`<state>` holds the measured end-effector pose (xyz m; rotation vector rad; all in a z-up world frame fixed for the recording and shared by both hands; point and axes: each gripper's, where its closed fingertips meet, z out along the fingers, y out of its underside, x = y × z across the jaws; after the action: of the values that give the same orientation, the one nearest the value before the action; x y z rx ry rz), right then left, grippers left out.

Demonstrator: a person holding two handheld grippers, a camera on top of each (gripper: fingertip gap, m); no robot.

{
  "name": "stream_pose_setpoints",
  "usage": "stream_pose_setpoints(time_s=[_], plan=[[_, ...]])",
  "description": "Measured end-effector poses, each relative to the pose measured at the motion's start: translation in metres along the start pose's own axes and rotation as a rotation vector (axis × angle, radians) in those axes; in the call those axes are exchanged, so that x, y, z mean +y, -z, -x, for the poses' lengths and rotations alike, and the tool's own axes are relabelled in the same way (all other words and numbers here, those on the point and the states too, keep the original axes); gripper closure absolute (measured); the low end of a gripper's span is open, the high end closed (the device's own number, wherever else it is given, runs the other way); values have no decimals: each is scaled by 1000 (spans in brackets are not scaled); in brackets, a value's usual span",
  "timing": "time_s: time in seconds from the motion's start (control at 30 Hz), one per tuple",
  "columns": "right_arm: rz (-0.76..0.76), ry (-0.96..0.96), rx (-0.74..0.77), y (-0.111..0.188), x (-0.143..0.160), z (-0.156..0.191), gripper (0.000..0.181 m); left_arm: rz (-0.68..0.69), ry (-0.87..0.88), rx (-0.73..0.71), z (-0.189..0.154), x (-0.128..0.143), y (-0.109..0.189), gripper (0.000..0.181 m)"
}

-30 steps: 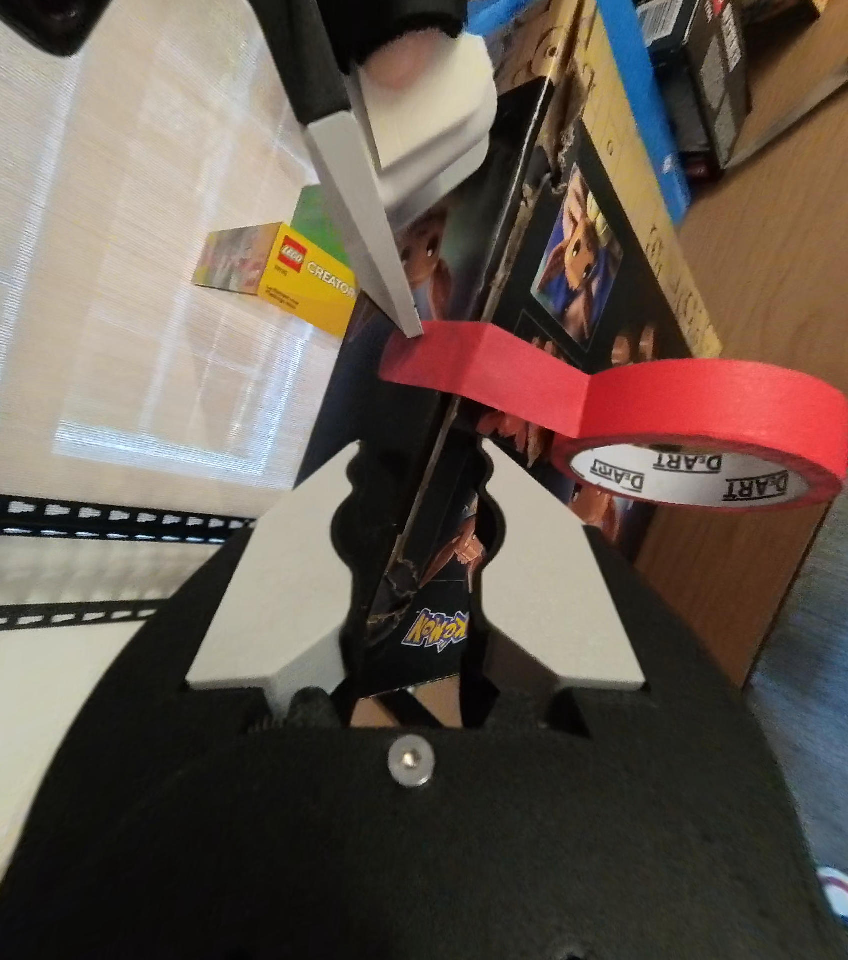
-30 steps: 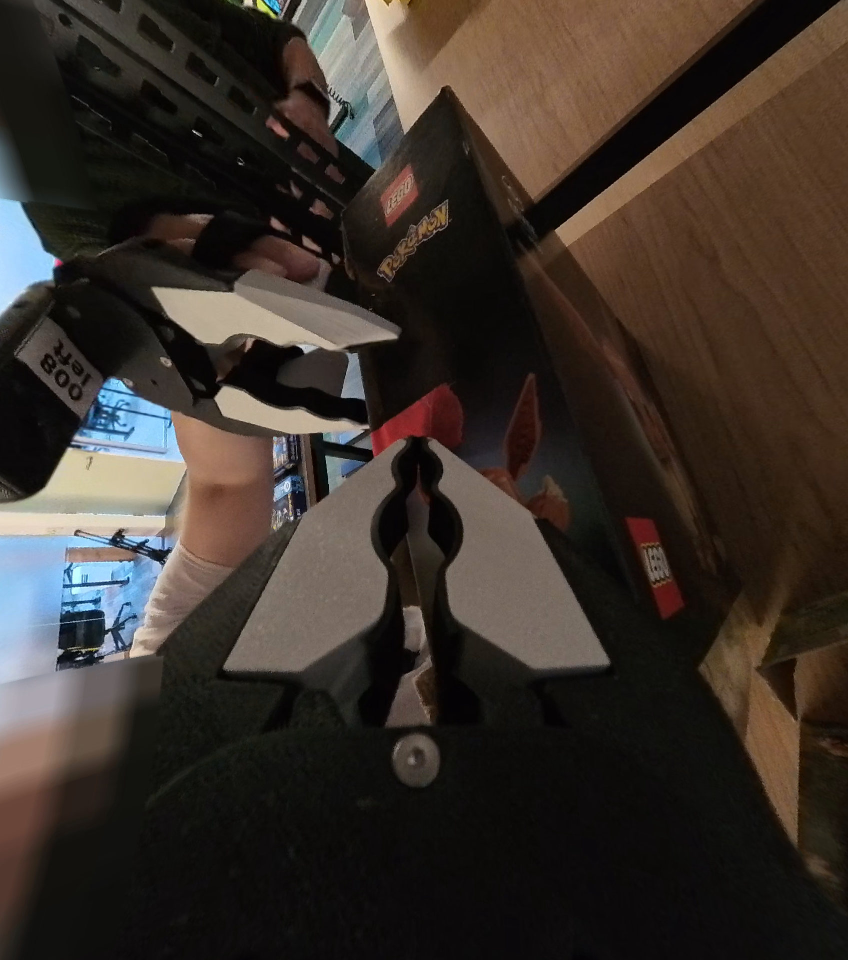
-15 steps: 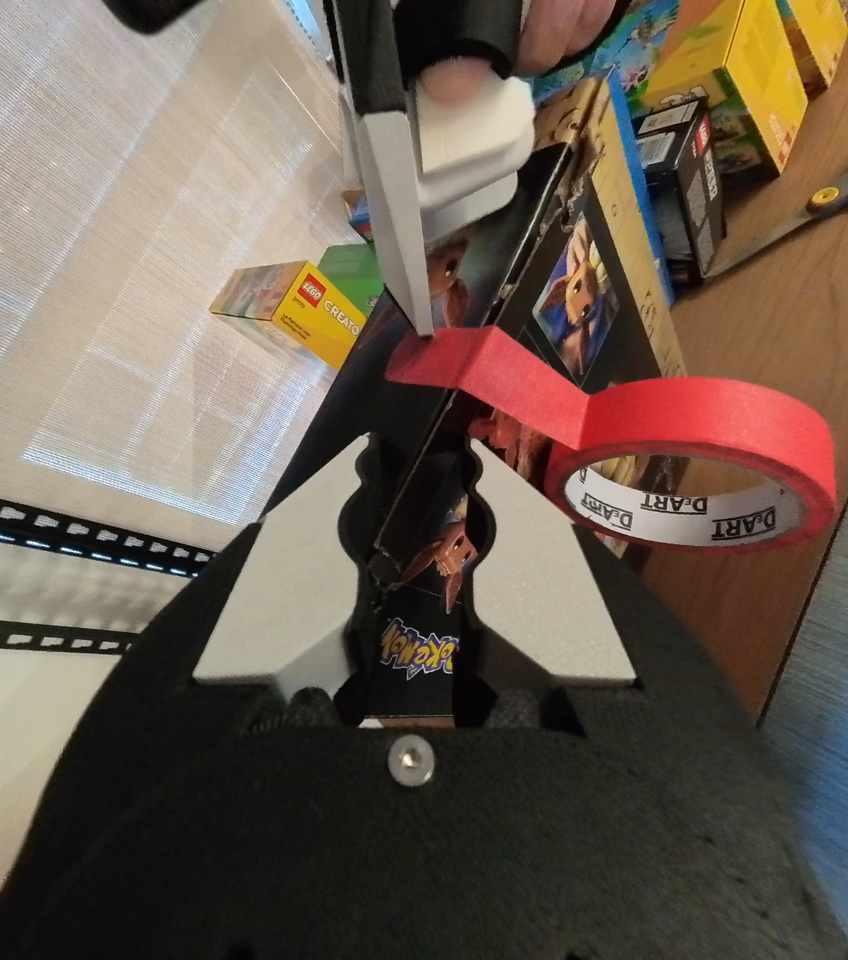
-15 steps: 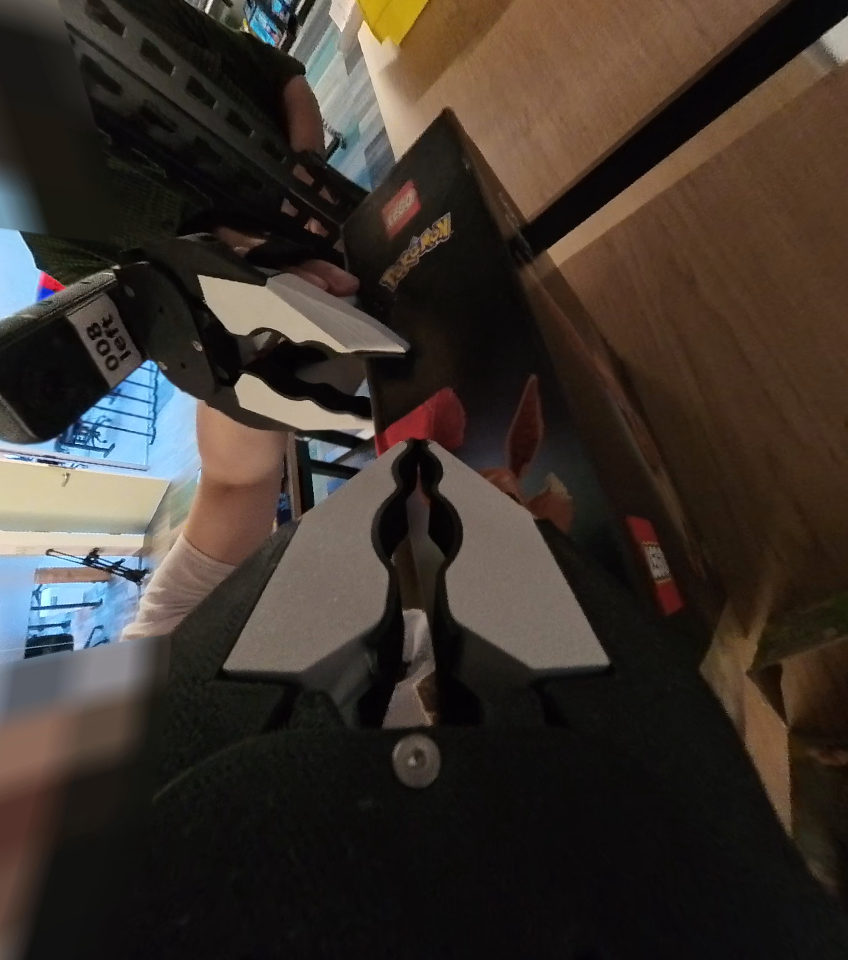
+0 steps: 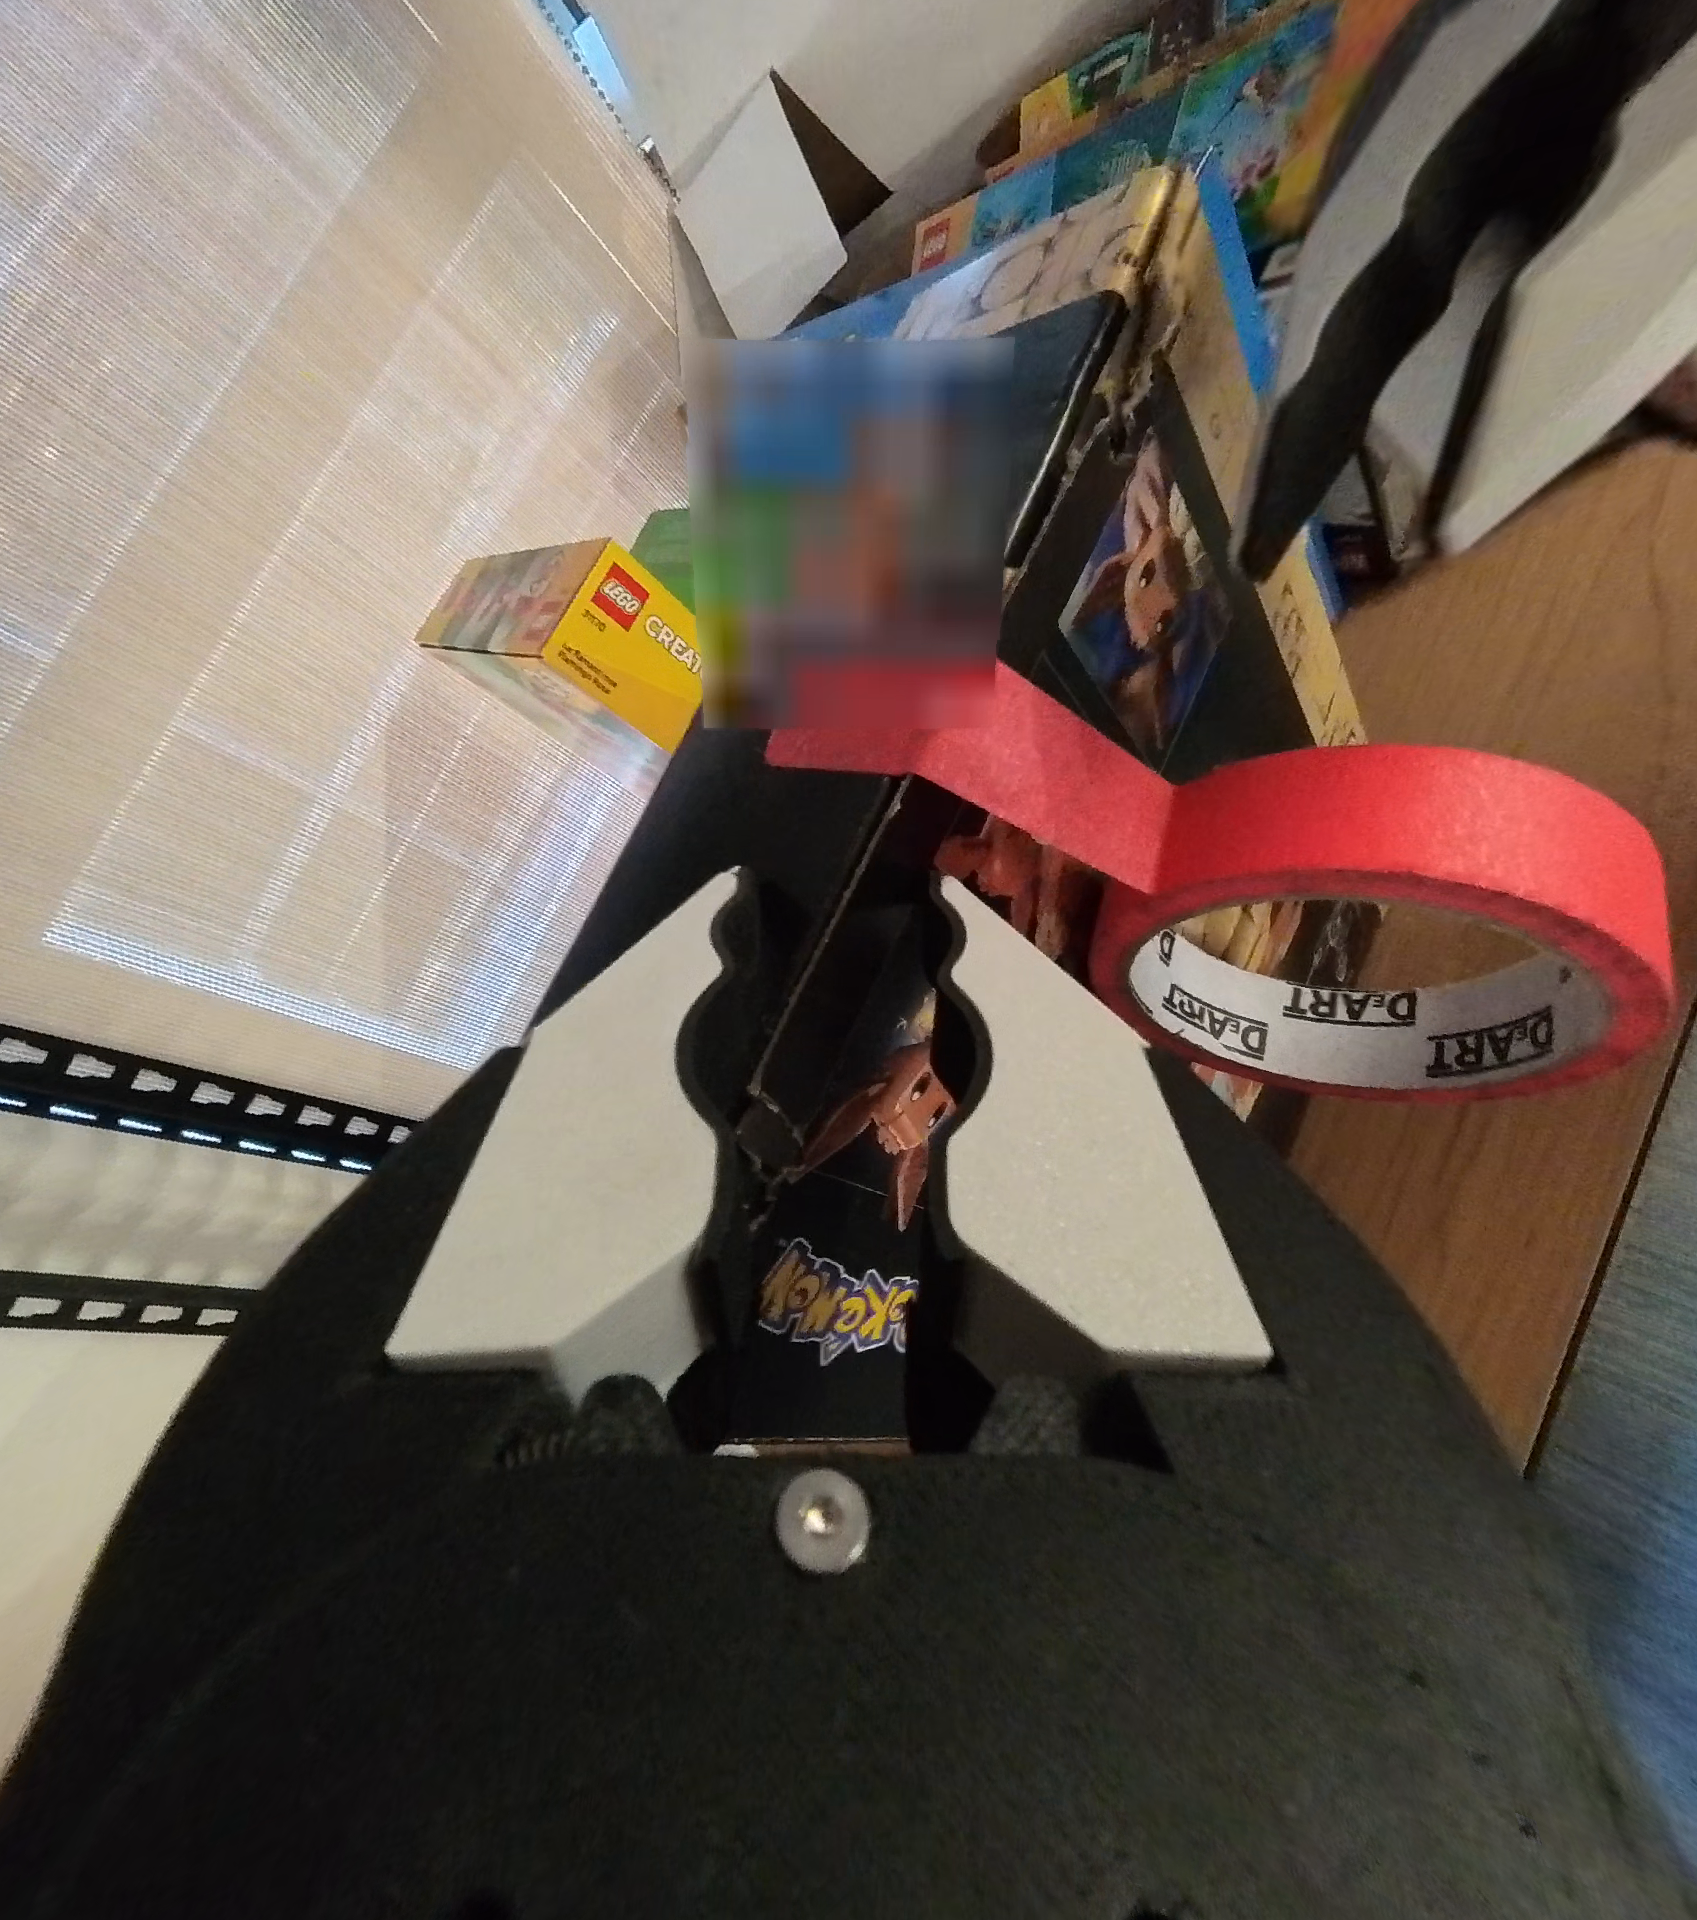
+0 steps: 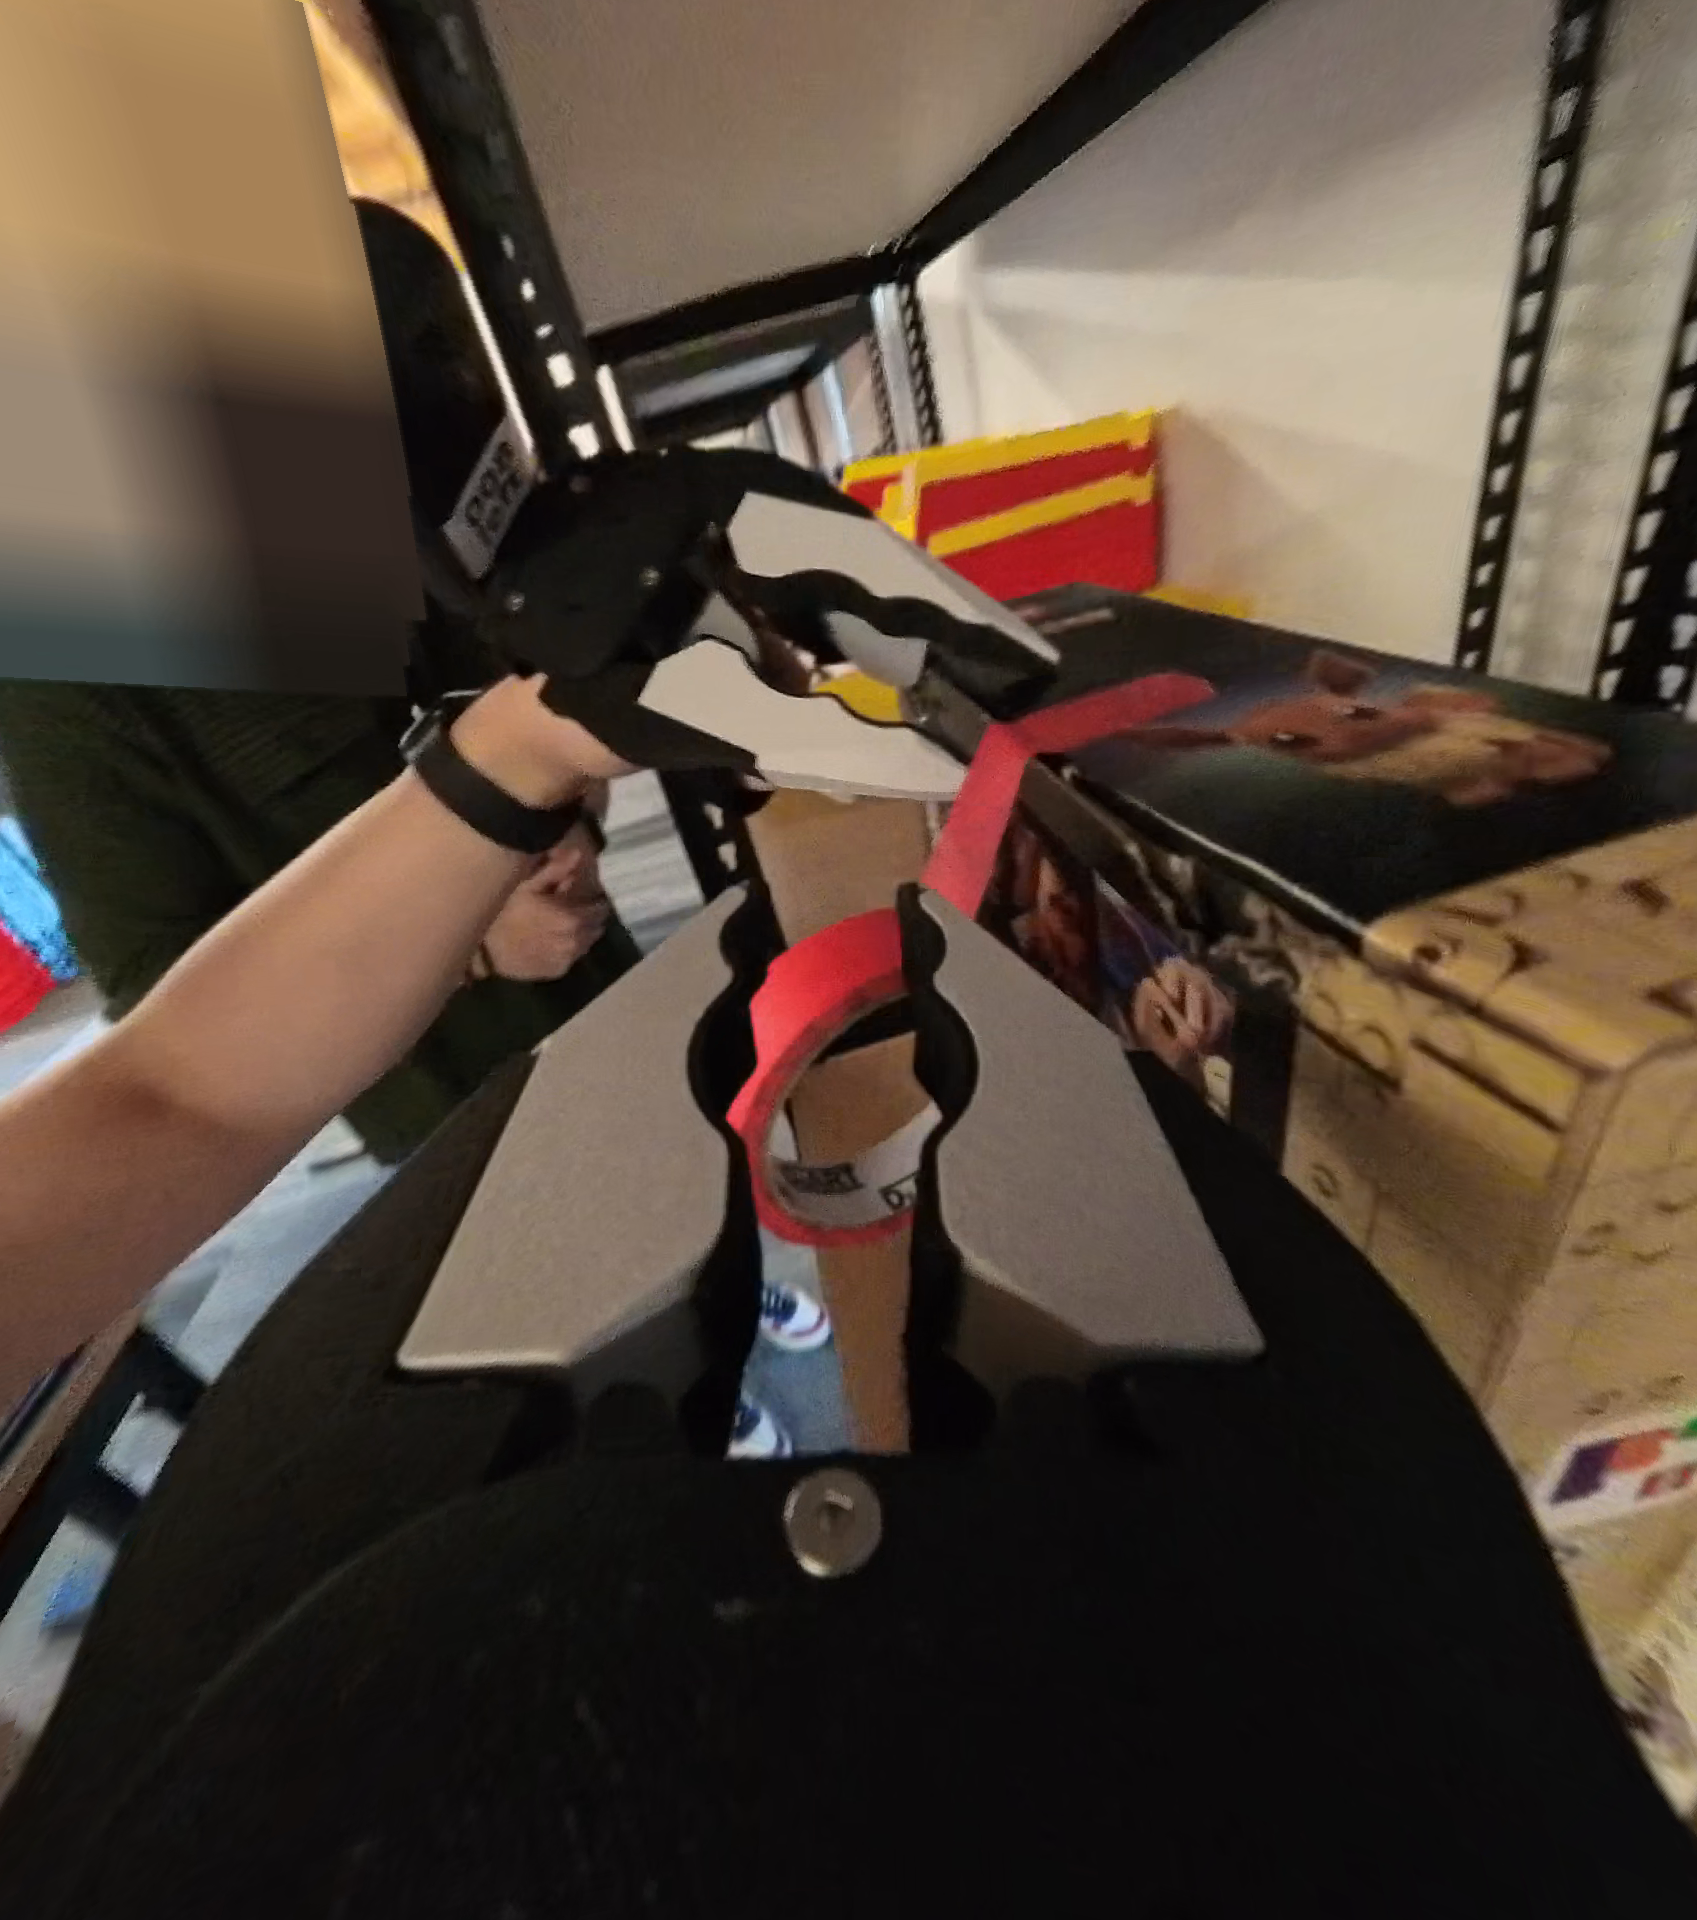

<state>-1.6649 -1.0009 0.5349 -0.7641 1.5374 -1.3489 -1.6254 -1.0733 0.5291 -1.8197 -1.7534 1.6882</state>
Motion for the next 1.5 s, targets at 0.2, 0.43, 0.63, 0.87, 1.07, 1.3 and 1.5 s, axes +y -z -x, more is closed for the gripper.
stream_pose_setpoints(time_s=[0.2,0.43,0.63,0.87,1.07,1.3,1.5], plan=[[-103,-81,93,-21,4,-20,155,-6,-18,13,0,0,1,150],[-90,-144,97,-38,9,-27,158,-18,-37,8,0,1,0,151],[-78,-174,72,-42,8,-26,181,-25,-34,20,2,1,0,151],[-72,-192,19,-43,-3,-16,181,-36,-43,18,2,1,0,151],[-84,-232,-23,-43,-7,-15,181,-40,-44,15,2,2,-1,151],[-117,-219,-30,-43,-12,-15,181,-38,-46,10,3,2,-1,151],[-120,-198,-32,-43,-13,-15,181,-38,-44,11,3,2,-1,151]])
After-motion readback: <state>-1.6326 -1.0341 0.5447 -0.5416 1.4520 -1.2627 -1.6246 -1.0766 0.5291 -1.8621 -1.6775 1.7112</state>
